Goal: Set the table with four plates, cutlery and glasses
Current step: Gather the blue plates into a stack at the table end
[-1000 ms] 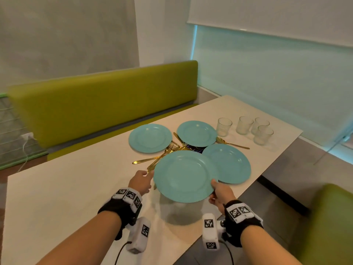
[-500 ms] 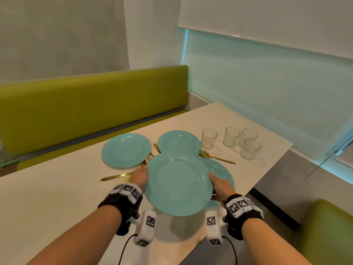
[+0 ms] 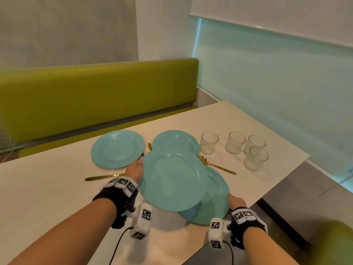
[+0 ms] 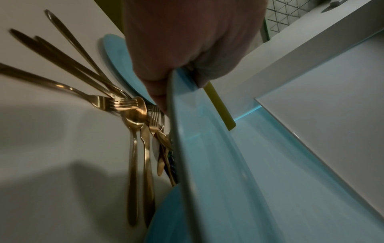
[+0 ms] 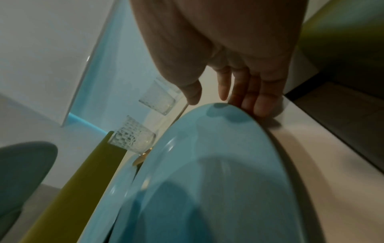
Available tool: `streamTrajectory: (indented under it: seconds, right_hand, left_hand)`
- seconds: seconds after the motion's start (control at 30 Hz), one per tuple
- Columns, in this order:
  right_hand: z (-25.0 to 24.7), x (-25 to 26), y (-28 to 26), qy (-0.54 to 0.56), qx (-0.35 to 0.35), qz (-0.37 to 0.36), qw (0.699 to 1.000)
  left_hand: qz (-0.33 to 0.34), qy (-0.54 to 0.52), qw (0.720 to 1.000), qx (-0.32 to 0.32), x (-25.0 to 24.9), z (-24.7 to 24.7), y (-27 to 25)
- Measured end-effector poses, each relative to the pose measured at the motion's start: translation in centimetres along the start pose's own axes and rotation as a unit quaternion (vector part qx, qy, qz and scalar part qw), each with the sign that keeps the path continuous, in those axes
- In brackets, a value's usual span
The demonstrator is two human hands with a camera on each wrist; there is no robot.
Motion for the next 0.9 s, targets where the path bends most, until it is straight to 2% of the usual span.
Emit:
streamTrajectory:
  seconds: [0.1, 0.23, 0.47, 0.57, 0.67, 0.9]
  right_hand:
    - [0.2, 0.2, 0.0, 0.026, 0.019, 0.006, 0.999]
    - [0.3, 1.3, 0.1, 0.036, 0.019, -0.037, 0.998]
    - [-5.1, 5.1, -3.9, 0.059, -0.05, -0.089, 0.993]
    - [-5.3, 5.8, -5.8, 0.085, -0.045, -0.099, 0.99]
    - [-4.3, 6.4, -7.8, 0.123, -0.021, -0.086, 0.988]
    - [-0.6, 7.2, -13.0, 0.217, -0.01, -0.039, 0.975]
  left_hand:
    - [0.012, 0.005, 1.0, -0.006, -0.2, 1.0, 0.0]
    - [0.023, 0.023, 0.999, 0.025, -0.6, 2.3, -0.2]
    - [0.027, 0.032, 0.998, 0.041, -1.5, 2.8, -1.1]
    - [0.03, 0.028, 0.998, 0.045, -2.2, 2.8, -1.6]
    - [0.06, 0.038, 0.995, 0.068, -2.7, 2.7, -1.9]
    - [0.103, 0.034, 0.994, 0.014, -2.6, -1.4, -0.8]
Point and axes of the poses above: each hand's wrist, its own y-axis towards the middle knuckle, its own z-axis out of the palm, x = y × z, the point moved 6 cm from there along y, towards the middle knuckle, and after that the axes turned 14 degrees about -x, right-handed, at the moved point
